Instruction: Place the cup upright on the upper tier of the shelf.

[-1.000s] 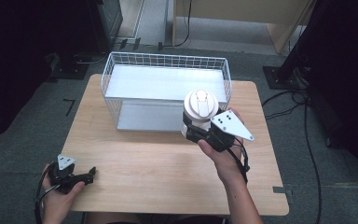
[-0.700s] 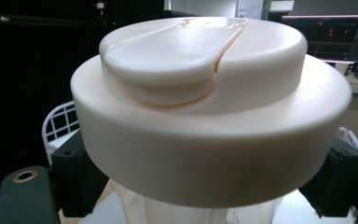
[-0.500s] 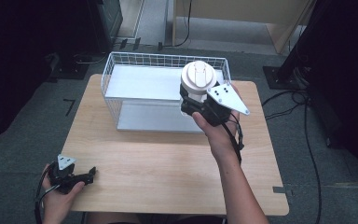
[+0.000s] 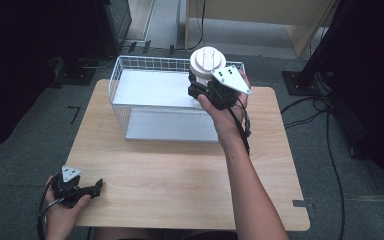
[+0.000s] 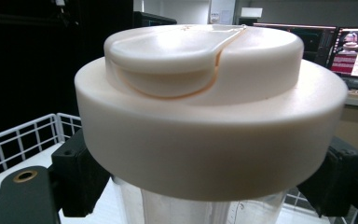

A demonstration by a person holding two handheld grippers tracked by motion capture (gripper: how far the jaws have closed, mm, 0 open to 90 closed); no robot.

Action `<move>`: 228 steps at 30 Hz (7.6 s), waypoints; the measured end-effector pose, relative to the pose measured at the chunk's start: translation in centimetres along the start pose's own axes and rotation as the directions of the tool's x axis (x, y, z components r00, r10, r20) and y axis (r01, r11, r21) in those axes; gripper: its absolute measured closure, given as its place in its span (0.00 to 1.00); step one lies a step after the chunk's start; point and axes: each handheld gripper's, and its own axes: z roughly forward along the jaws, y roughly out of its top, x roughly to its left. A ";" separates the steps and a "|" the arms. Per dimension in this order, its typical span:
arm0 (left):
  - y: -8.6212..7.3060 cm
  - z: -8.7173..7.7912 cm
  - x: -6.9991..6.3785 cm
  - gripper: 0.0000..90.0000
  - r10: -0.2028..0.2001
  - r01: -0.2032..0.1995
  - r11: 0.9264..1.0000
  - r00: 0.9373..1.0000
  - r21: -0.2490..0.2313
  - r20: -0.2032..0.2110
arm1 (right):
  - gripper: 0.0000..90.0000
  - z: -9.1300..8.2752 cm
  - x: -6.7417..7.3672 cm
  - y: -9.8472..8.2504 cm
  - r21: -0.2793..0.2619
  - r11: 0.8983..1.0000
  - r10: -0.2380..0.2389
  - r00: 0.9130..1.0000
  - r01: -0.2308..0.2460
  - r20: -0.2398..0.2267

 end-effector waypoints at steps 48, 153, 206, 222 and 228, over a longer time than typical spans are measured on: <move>0.0 0.0 0.0 0.00 0.000 0.000 1.000 1.000 0.001 0.000 | 0.01 6.6 -0.3 -0.3 0.023 0.998 0.063 0.998 -0.064 0.030; 0.0 0.0 0.0 0.00 0.000 0.000 1.000 1.000 0.003 0.000 | 0.01 -16.7 -9.6 -22.5 0.253 0.962 0.076 0.990 -0.105 0.121; 0.0 -0.1 0.0 0.00 0.000 0.000 1.000 1.000 0.004 -0.001 | 0.02 -22.5 -19.0 -25.9 0.541 0.833 -0.024 0.967 -0.120 0.252; -0.1 -0.1 -0.1 0.00 0.000 0.000 1.000 1.000 0.004 -0.001 | 0.02 -22.6 -19.8 -26.3 0.634 0.761 -0.014 0.975 -0.134 0.223; -0.1 -0.1 -0.1 0.00 0.000 0.000 1.000 1.000 0.004 -0.001 | 0.02 -23.3 -19.7 -26.6 0.637 0.759 0.048 0.987 -0.136 0.154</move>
